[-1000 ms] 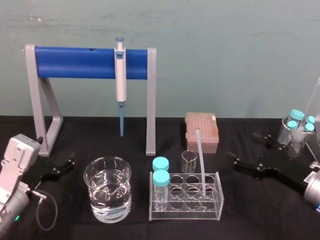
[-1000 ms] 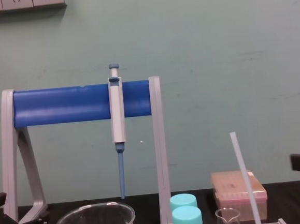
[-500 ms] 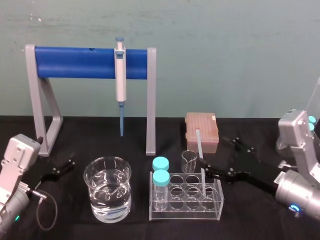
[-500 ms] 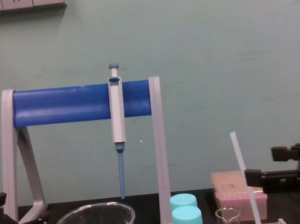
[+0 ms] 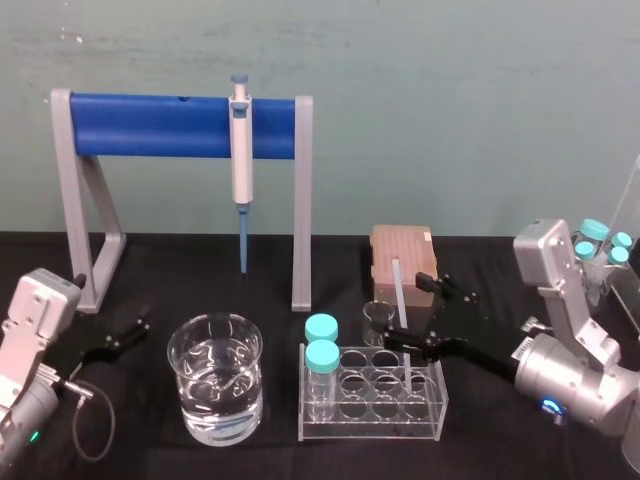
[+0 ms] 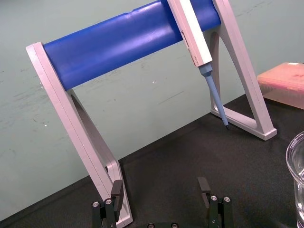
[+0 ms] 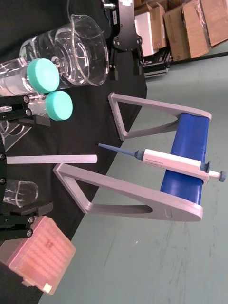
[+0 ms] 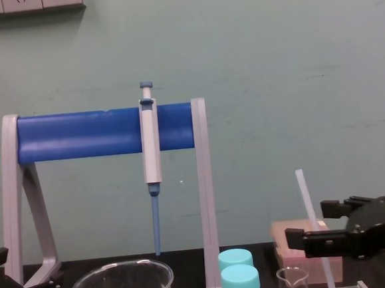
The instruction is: Pick up the stirring rod with one hand, then place it down.
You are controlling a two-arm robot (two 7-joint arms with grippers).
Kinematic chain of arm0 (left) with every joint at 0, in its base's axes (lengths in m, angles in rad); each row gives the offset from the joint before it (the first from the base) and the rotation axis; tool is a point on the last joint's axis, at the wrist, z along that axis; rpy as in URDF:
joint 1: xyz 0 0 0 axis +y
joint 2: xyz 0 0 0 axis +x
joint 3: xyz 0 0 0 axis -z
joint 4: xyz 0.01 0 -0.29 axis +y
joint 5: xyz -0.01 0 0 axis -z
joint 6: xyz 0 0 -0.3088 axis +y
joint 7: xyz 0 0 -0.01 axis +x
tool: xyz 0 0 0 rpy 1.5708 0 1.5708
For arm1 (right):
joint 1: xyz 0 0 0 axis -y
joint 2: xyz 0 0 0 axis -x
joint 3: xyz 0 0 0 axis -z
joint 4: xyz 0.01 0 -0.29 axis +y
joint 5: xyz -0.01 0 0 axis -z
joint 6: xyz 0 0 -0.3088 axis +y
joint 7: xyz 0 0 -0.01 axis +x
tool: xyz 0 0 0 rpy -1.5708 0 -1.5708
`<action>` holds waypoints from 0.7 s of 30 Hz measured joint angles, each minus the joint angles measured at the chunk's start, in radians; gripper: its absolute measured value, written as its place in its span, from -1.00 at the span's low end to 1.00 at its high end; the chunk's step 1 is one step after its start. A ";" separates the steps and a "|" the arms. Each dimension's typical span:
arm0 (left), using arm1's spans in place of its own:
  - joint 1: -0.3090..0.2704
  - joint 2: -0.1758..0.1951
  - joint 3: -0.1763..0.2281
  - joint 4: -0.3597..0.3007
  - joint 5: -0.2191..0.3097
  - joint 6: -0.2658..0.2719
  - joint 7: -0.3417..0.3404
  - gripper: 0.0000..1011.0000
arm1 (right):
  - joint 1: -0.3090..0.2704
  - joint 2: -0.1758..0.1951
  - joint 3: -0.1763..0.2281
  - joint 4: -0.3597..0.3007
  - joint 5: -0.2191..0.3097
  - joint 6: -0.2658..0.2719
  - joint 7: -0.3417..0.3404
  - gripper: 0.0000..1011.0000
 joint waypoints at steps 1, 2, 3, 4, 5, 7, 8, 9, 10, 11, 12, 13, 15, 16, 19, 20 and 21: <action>0.000 0.000 0.000 0.000 0.000 0.000 0.000 0.99 | 0.007 -0.009 -0.002 0.010 -0.004 -0.001 0.002 0.98; 0.000 0.000 0.000 0.000 0.000 0.000 0.000 0.99 | 0.011 -0.013 -0.003 0.016 -0.005 -0.001 0.003 0.98; 0.000 0.000 0.000 0.000 0.000 0.000 0.000 0.99 | 0.016 -0.021 -0.005 0.025 -0.008 -0.003 0.004 0.98; 0.000 0.000 0.000 0.000 0.000 0.000 0.000 0.99 | 0.019 -0.025 -0.006 0.030 -0.009 -0.004 0.005 0.98; 0.000 0.000 0.000 0.000 0.000 0.000 0.000 0.99 | 0.021 -0.029 -0.006 0.035 -0.009 -0.006 0.006 0.98; 0.000 0.000 0.000 0.000 0.000 0.000 0.000 0.99 | 0.026 -0.039 -0.007 0.046 -0.010 -0.009 0.008 0.98; 0.000 0.000 0.000 0.000 0.000 0.000 0.000 0.99 | 0.027 -0.041 -0.007 0.048 -0.010 -0.009 0.008 0.96; 0.000 0.000 0.000 0.000 0.000 0.000 0.000 0.99 | 0.028 -0.044 -0.007 0.051 -0.010 -0.009 0.008 0.94; 0.000 0.000 0.000 0.000 0.000 0.000 0.000 0.99 | 0.029 -0.046 -0.007 0.053 -0.011 -0.009 0.008 0.91; 0.000 0.000 0.000 0.000 0.000 0.000 0.000 0.99 | 0.031 -0.050 -0.006 0.057 -0.011 -0.008 0.008 0.84; 0.000 0.000 0.000 0.000 0.000 0.000 0.000 0.99 | 0.031 -0.051 -0.006 0.058 -0.011 -0.007 0.008 0.81; 0.000 0.000 0.000 0.000 0.000 0.000 0.000 0.99 | 0.032 -0.052 -0.005 0.059 -0.011 -0.005 0.008 0.80; 0.000 0.000 0.000 0.000 0.000 0.000 0.000 0.99 | 0.033 -0.054 -0.004 0.060 -0.012 -0.003 0.008 0.66; 0.000 0.000 0.000 0.000 0.000 0.000 0.000 0.99 | 0.033 -0.054 -0.003 0.060 -0.013 -0.002 0.008 0.59; 0.000 0.000 0.000 0.000 0.000 0.000 0.000 0.99 | 0.034 -0.054 -0.003 0.061 -0.015 0.000 0.008 0.40; 0.000 0.000 0.000 0.000 0.000 0.000 0.000 0.99 | 0.034 -0.054 -0.002 0.060 -0.016 0.001 0.008 0.40; 0.000 0.000 0.000 0.000 0.000 0.000 0.000 0.99 | 0.033 -0.053 -0.002 0.060 -0.016 0.001 0.009 0.29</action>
